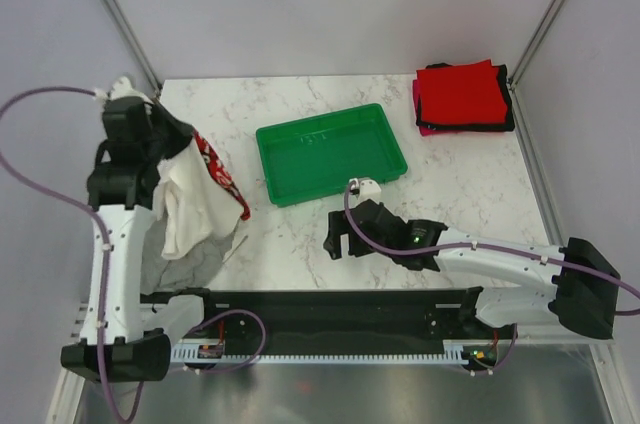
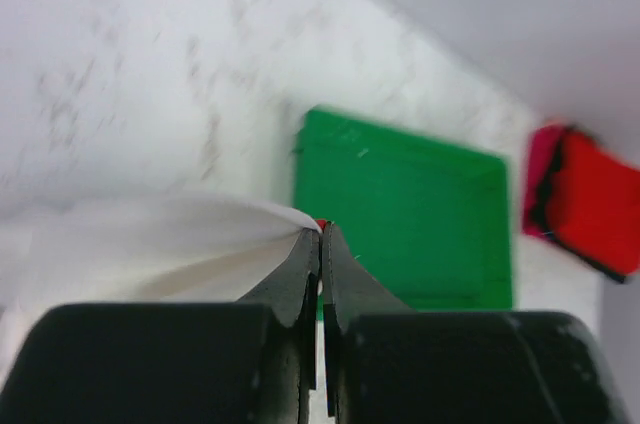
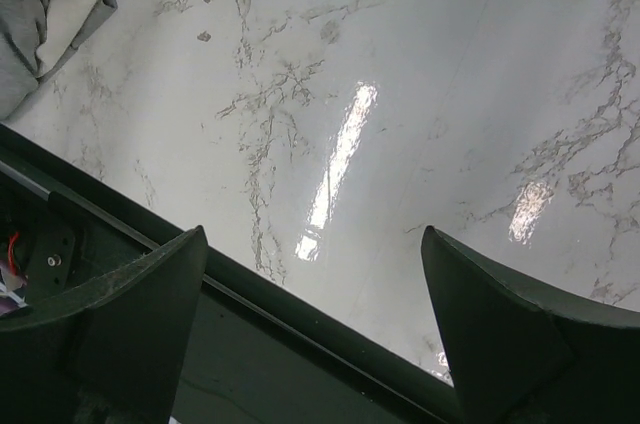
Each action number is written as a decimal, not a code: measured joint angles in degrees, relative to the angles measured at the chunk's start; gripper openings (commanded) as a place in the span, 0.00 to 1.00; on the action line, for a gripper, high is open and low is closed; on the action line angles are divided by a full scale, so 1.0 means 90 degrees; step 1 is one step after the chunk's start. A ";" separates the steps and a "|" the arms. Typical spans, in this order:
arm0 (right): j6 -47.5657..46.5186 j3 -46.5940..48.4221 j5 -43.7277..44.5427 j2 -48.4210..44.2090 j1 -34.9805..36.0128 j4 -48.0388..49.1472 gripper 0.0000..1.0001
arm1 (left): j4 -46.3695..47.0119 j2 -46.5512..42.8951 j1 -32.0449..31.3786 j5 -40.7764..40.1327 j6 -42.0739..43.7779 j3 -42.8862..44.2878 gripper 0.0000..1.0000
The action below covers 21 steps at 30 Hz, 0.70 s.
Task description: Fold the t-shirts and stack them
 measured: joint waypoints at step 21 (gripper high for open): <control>-0.0228 0.1302 -0.1105 0.1853 0.0583 0.1222 0.97 | 0.1236 0.0741 -0.0002 0.1333 -0.0816 0.5557 0.02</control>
